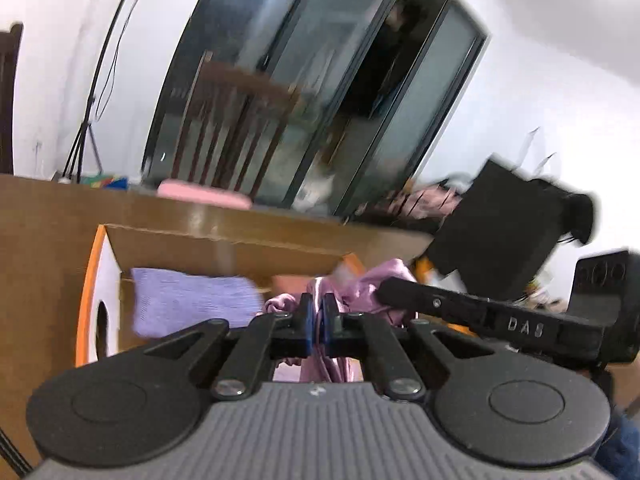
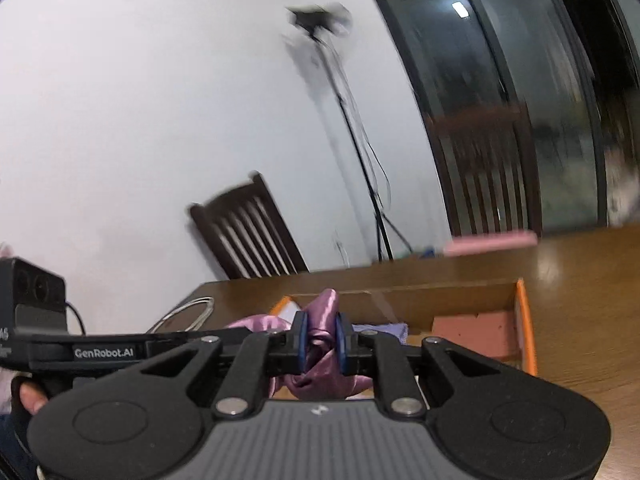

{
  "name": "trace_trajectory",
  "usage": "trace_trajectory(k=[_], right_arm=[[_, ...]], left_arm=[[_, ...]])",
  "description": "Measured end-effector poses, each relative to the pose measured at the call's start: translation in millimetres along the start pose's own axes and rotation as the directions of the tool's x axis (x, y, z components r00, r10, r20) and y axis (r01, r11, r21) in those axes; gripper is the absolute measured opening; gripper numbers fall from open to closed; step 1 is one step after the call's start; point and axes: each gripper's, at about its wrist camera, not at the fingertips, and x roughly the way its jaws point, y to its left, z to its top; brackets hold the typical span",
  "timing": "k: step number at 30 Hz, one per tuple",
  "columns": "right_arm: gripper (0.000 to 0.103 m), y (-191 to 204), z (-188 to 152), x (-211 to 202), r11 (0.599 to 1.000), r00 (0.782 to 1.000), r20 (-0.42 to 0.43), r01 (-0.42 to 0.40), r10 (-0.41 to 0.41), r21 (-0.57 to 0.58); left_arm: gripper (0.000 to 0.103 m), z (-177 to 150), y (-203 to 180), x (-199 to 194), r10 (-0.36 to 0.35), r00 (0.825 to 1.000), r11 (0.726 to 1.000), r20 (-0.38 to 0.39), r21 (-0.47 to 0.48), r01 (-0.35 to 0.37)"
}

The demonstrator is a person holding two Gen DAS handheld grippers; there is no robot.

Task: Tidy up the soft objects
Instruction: 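Lift the scrunchie with both tools and carry it over the box, then lower the scrunchie onto the purple pouch and open both tools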

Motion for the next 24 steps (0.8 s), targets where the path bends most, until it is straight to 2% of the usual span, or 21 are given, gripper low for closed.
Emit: trace_trajectory(k=[3, 6, 8, 12, 16, 19, 21, 23, 24], right_arm=[[0.014, -29, -1, 59, 0.997, 0.995, -0.093, 0.046, -0.041, 0.059], [0.014, -52, -13, 107, 0.989, 0.969, -0.231, 0.113, -0.089, 0.095], [0.016, -54, -20, 125, 0.987, 0.949, -0.287, 0.153, -0.133, 0.048], [0.017, -44, -23, 136, 0.979, 0.924, -0.324, 0.184, -0.204, -0.093], [0.017, -38, -26, 136, 0.974, 0.916, -0.341, 0.171, -0.213, -0.148], [0.017, -42, -23, 133, 0.977, 0.912, -0.357, 0.158, -0.200, -0.143], [0.020, -46, -20, 131, 0.983, 0.914, -0.363, 0.147, -0.178, -0.112], [0.027, -49, -12, 127, 0.985, 0.908, -0.382, 0.160, -0.172, -0.062], [0.030, -47, -7, 122, 0.985, 0.907, -0.385, 0.172, -0.172, -0.035]], left_arm=[[0.006, 4, 26, 51, 0.084, 0.991, 0.995, -0.103, -0.041, -0.088], [0.006, -1, 40, 87, 0.144, 0.973, 0.988, -0.183, -0.033, -0.152], [0.008, -4, 41, 96, 0.177, 0.965, 0.984, -0.194, 0.014, -0.178], [0.009, -7, 43, 97, 0.166, 0.967, 0.986, -0.192, 0.010, -0.167], [0.009, -13, 41, 97, 0.169, 0.965, 0.985, -0.200, -0.001, -0.173], [0.009, -14, 32, 93, 0.205, 0.959, 0.979, -0.193, 0.042, -0.201], [0.014, -15, 26, 87, 0.224, 0.958, 0.975, -0.180, 0.056, -0.217], [0.035, -11, 18, 77, 0.227, 0.958, 0.973, -0.177, 0.070, -0.218], [0.042, -9, 14, 69, 0.230, 0.960, 0.973, -0.157, 0.072, -0.221]])
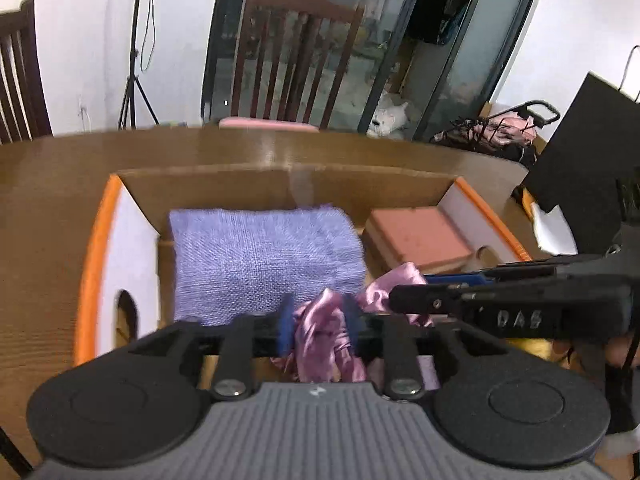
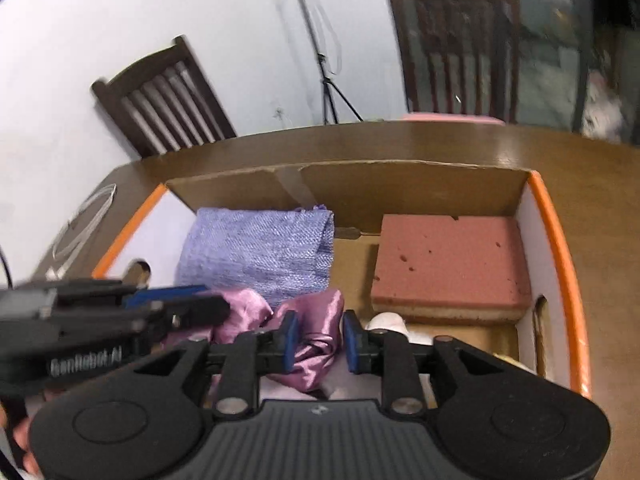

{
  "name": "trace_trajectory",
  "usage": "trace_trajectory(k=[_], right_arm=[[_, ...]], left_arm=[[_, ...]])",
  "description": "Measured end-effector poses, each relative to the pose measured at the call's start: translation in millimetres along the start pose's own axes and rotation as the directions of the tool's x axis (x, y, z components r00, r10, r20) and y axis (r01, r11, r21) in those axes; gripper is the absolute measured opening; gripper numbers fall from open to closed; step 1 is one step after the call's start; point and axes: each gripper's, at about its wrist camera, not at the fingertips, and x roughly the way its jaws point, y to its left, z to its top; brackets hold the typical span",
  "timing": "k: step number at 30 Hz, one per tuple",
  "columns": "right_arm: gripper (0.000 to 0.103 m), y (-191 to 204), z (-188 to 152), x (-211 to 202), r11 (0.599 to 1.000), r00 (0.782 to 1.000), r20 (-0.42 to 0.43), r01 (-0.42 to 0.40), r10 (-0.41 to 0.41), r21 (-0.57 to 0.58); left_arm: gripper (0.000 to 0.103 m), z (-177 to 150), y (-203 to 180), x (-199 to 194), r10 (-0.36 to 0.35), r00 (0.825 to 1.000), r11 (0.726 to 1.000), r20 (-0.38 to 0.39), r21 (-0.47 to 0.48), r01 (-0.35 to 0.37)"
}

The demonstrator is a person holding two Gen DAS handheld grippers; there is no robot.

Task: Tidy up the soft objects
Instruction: 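Lower the scrunchie onto the purple pouch and open both tools, then withdraw both tools from the box toward the light blue plush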

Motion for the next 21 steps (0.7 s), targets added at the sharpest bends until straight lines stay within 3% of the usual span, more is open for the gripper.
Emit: trace_trajectory(k=[5, 6, 9, 11, 15, 17, 19, 21], right_arm=[[0.056, 26, 3, -70, 0.998, 0.995, 0.097, 0.026, -0.021, -0.051], [0.057, 31, 2, -87, 0.998, 0.993, 0.119, 0.030, -0.023, -0.057], [0.060, 40, -3, -138, 0.996, 0.983, 0.180, 0.032, -0.016, -0.085], [0.066, 45, -10, -172, 0.992, 0.974, 0.224, 0.054, -0.029, -0.110], [0.077, 60, -32, -231, 0.979, 0.946, 0.319, 0.113, -0.054, -0.170], [0.088, 63, -45, -252, 0.976, 0.931, 0.361, 0.122, -0.051, -0.178], [0.088, 67, -58, -265, 0.976, 0.922, 0.385, 0.124, -0.046, -0.179], [0.088, 73, -75, -277, 0.975, 0.914, 0.405, 0.118, -0.033, -0.186]], left_arm=[[0.052, -3, -16, -75, 0.027, 0.995, 0.998, 0.098, 0.046, -0.032], [0.055, -4, -17, -90, 0.035, 0.993, 0.998, 0.115, 0.042, -0.040], [0.071, -8, -20, -143, 0.049, 0.980, 0.997, 0.192, 0.050, -0.060], [0.087, -15, -27, -172, 0.072, 0.970, 0.993, 0.231, 0.077, -0.092], [0.096, -34, -41, -221, 0.120, 0.938, 0.978, 0.325, 0.122, -0.167], [0.099, -45, -48, -237, 0.131, 0.924, 0.975, 0.361, 0.124, -0.186], [0.100, -60, -54, -250, 0.144, 0.911, 0.968, 0.386, 0.135, -0.211], [0.103, -78, -58, -264, 0.165, 0.888, 0.959, 0.429, 0.142, -0.247]])
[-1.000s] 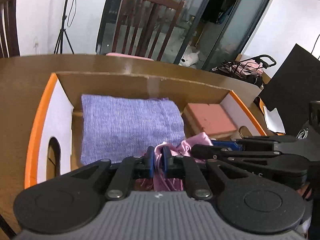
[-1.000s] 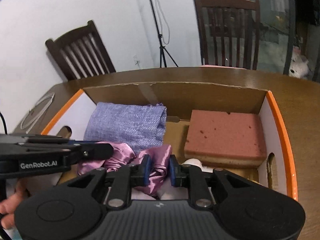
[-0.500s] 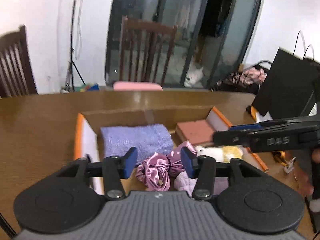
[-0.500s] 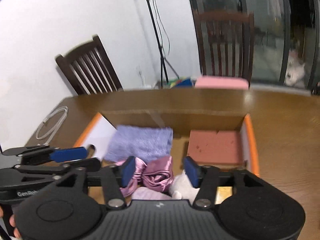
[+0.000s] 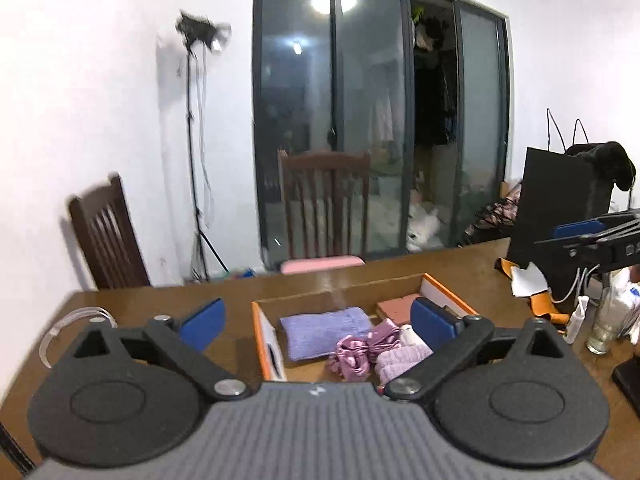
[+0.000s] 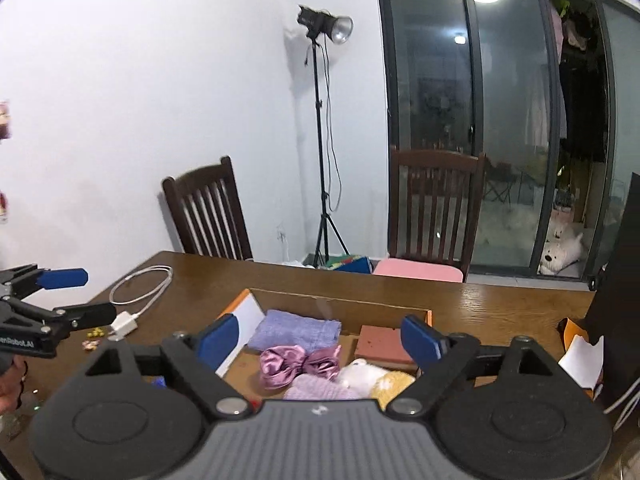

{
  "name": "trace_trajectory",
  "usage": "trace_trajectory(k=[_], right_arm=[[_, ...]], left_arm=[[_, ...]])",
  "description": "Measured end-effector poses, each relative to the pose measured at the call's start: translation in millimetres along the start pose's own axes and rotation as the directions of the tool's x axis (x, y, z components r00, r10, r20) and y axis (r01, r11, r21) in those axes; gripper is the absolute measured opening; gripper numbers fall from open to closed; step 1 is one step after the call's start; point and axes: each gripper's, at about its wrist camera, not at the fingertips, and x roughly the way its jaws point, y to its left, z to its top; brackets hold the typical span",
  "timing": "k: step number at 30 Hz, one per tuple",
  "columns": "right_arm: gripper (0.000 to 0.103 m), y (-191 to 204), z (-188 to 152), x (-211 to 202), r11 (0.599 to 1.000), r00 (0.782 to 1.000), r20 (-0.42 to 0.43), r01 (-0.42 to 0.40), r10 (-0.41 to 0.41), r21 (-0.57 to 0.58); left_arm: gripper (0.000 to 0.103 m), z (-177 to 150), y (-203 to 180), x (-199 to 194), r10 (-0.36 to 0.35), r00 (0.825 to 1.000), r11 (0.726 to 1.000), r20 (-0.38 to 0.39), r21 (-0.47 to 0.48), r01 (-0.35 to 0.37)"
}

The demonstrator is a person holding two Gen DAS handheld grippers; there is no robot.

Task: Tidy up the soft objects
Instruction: 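Withdraw both tools from the box toward the light blue plush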

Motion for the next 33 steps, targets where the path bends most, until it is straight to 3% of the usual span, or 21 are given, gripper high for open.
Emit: trace_trajectory(k=[2, 4, 9, 14, 17, 21, 24, 29, 33], right_arm=[[0.091, 8, -15, -22, 1.000, 0.999, 0.049, -0.020, 0.020, -0.012], [0.101, 19, -38, -40, 0.999, 0.995, 0.096, -0.032, 0.033, -0.016], [0.101, 47, -105, -76, 0.997, 0.985, 0.165, -0.047, 0.056, -0.058], [0.101, 72, -167, -92, 0.998, 0.983, 0.182, 0.041, -0.032, -0.046], [0.102, 82, -191, -93, 0.999, 0.988, 0.152, 0.029, -0.024, -0.031], [0.102, 96, -201, -76, 0.996, 0.996, 0.085, -0.001, 0.008, -0.084], [0.101, 100, -202, -56, 0.997, 0.999, 0.047, -0.023, 0.026, -0.078], [0.090, 100, -199, -21, 0.994, 0.995, 0.031, -0.092, 0.090, 0.053], [0.073, 93, -185, 24, 0.962, 0.981, 0.010, -0.191, 0.193, 0.194]], left_arm=[[0.103, -19, -7, -25, 0.030, 0.998, 0.999, 0.064, 0.014, -0.031], [0.103, -38, -12, -44, 0.040, 0.994, 0.999, 0.101, 0.026, -0.043], [0.103, -98, -15, -87, 0.048, 0.988, 0.997, 0.145, -0.062, -0.039], [0.103, -149, -1, -105, 0.099, 0.993, 0.987, 0.059, -0.132, -0.090], [0.103, -169, 11, -109, 0.124, 0.992, 0.979, 0.006, -0.162, -0.121], [0.103, -186, 23, -104, 0.160, 0.986, 0.970, -0.034, -0.180, -0.164], [0.103, -190, 35, -90, 0.134, 0.989, 0.965, -0.070, -0.219, -0.146], [0.103, -185, 47, -57, 0.040, 0.993, 0.956, -0.109, -0.285, -0.069], [0.098, -175, 62, -23, -0.021, 0.994, 0.931, -0.108, -0.364, -0.020]])
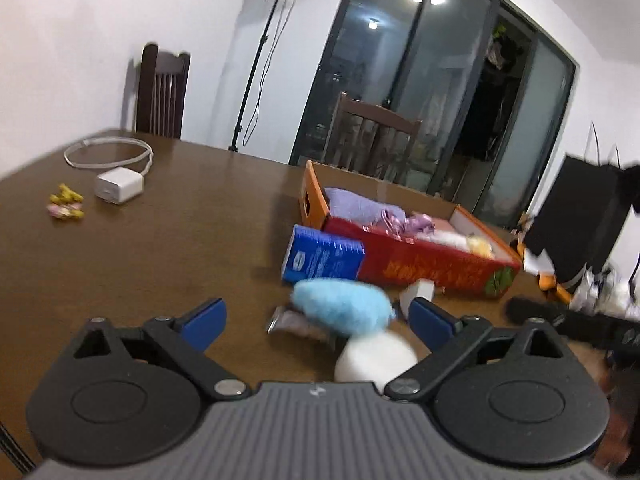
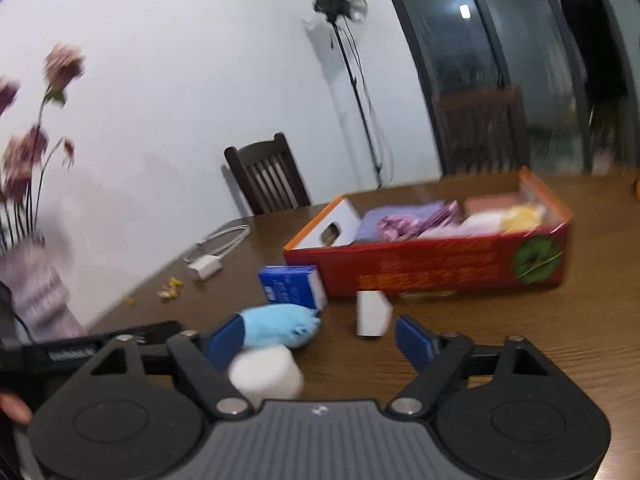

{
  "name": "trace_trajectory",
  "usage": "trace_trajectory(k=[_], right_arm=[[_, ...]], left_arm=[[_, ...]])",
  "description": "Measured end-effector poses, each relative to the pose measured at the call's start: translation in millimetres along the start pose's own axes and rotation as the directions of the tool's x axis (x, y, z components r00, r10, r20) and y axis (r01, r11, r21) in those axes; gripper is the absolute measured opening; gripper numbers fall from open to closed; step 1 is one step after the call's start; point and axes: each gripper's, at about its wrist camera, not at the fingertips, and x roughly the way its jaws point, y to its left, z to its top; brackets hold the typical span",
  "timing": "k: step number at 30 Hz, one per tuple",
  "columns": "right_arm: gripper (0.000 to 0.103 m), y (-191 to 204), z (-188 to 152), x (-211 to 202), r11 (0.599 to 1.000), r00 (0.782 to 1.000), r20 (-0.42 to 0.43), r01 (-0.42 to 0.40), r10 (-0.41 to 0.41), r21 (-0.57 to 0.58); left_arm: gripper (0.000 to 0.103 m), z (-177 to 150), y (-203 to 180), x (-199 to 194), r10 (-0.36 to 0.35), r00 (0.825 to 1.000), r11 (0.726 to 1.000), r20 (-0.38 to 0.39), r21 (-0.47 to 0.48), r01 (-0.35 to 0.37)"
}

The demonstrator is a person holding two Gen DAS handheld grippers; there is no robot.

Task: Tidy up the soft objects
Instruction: 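Withdraw both tools from the box toward the light blue plush, then close both tools on the light blue plush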

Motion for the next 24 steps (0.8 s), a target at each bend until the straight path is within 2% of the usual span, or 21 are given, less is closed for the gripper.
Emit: trace_trajectory(k=[2, 3, 5, 7, 9, 11, 12, 14, 16, 19, 24], right_arm=[[0.054, -6, 5, 26, 0.997, 0.998, -0.041, -0.054, 0.057, 0.056], [0.051, -7, 7, 40, 0.995, 0.995, -0.063, -0.070, 0.074, 0.067], [0.051, -9, 10, 63, 0.994, 0.994, -0.078, -0.073, 0.079, 0.076], [0.051, -12, 12, 86, 0.990, 0.989, -0.105, -0.093, 0.105, 0.108], [0.051, -15, 13, 107, 0.983, 0.981, -0.141, -0.114, 0.134, 0.143], [0.051, -17, 12, 126, 0.982, 0.973, -0.178, -0.125, 0.150, 0.143], [0.051, -19, 11, 133, 0.979, 0.970, -0.180, -0.136, 0.164, 0.154], [0.048, -23, 8, 142, 0.965, 0.959, -0.182, -0.181, 0.216, 0.192], [0.045, -30, 5, 148, 0.945, 0.946, -0.183, -0.222, 0.269, 0.240], [0.043, -35, 3, 150, 0.932, 0.938, -0.186, -0.235, 0.292, 0.275], [0.041, -35, 2, 153, 0.930, 0.939, -0.174, -0.244, 0.297, 0.274]], left_arm=[[0.086, 10, 8, 20, 0.021, 1.000, 0.999, -0.022, -0.028, -0.021], [0.083, 13, 12, 27, 0.017, 0.999, 0.999, -0.029, -0.040, -0.019], [0.073, 20, 20, 47, -0.013, 0.997, 0.997, -0.071, -0.083, 0.007], [0.071, 24, 28, 66, -0.075, 0.990, 0.990, -0.118, -0.124, 0.060], [0.068, 24, 33, 83, -0.102, 0.981, 0.985, -0.164, -0.158, 0.076], [0.057, 20, 39, 95, -0.112, 0.975, 0.981, -0.191, -0.177, 0.078], [0.055, 17, 42, 98, -0.128, 0.973, 0.977, -0.192, -0.195, 0.091], [0.043, 16, 48, 101, -0.179, 0.964, 0.962, -0.195, -0.238, 0.131], [0.039, 15, 51, 102, -0.215, 0.957, 0.949, -0.195, -0.274, 0.158], [0.036, 14, 55, 104, -0.249, 0.948, 0.932, -0.197, -0.316, 0.179], [0.035, 14, 53, 104, -0.247, 0.952, 0.931, -0.181, -0.316, 0.181]])
